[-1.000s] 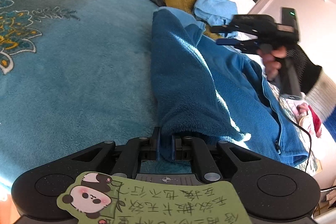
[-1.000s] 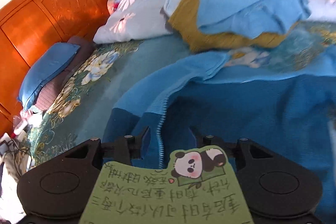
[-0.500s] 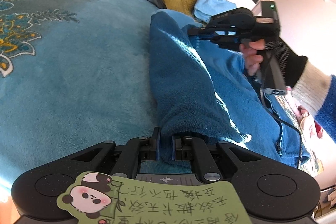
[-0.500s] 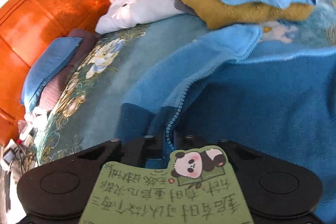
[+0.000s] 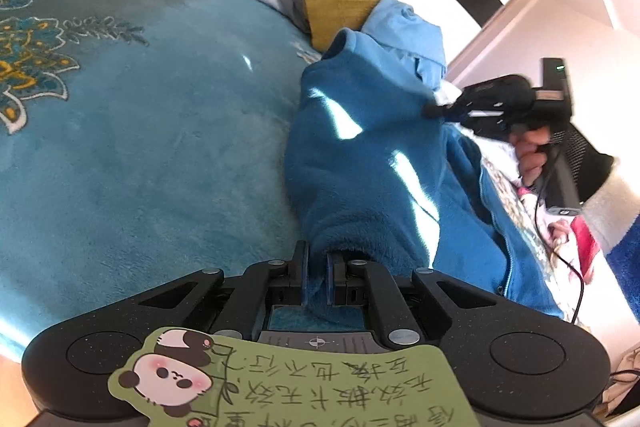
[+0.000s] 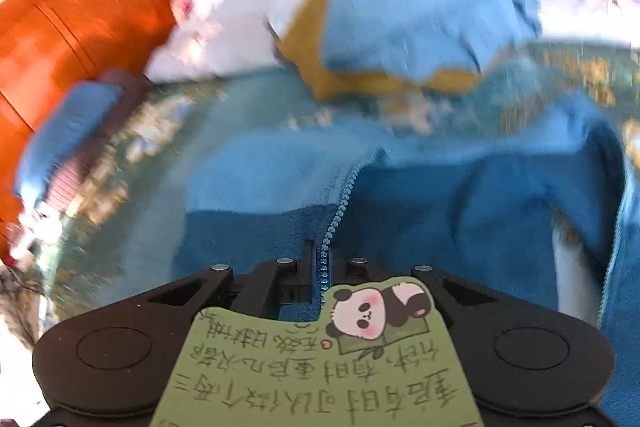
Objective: Fold clothes
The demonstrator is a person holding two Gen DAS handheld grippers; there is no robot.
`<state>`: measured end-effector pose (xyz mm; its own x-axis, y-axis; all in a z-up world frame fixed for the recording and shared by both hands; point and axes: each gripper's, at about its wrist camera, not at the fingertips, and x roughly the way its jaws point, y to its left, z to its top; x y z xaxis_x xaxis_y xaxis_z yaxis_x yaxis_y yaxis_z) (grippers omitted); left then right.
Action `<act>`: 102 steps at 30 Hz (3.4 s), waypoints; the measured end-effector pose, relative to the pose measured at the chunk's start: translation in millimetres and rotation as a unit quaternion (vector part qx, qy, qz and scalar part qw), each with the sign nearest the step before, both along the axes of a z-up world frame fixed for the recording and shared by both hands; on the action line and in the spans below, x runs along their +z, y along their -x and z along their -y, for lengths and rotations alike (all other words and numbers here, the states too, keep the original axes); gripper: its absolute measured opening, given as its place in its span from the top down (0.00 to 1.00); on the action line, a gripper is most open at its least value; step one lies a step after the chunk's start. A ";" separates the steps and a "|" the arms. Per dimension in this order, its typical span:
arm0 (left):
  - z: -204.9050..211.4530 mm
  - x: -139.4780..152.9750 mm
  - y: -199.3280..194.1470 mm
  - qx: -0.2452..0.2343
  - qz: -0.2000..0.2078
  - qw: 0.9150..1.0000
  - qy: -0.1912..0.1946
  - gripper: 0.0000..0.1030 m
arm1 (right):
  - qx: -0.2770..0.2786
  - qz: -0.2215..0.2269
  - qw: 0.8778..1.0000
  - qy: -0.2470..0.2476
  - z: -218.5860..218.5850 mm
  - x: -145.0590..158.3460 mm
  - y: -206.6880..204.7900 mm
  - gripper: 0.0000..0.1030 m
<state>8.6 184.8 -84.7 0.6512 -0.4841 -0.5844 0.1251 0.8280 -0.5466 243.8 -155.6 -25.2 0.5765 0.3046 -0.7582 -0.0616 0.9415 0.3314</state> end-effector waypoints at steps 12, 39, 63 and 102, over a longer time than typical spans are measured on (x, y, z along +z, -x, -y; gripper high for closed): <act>-12.3 0.4 16.0 -0.020 -0.011 1.000 0.013 0.76 | 0.019 0.033 0.999 -0.007 15.6 0.3 65.8 0.76; -13.1 23.8 13.4 -0.006 0.057 0.998 -0.014 0.35 | 0.020 0.026 0.989 -0.144 18.9 -56.5 158.0 0.97; 32.4 -8.4 -30.6 -0.054 -0.003 0.998 0.019 0.37 | -0.028 0.046 0.997 -0.049 53.2 -38.9 180.2 0.90; 132.0 69.9 -324.7 -0.121 0.067 0.984 -0.111 0.28 | -0.108 0.088 0.989 0.041 208.2 9.7 11.2 0.65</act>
<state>333.3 52.8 -14.8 0.6114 -0.5046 -0.6096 0.3926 0.8622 -0.3200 232.6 -363.8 -15.5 0.7463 0.1020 -0.6578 0.0940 0.9621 0.2559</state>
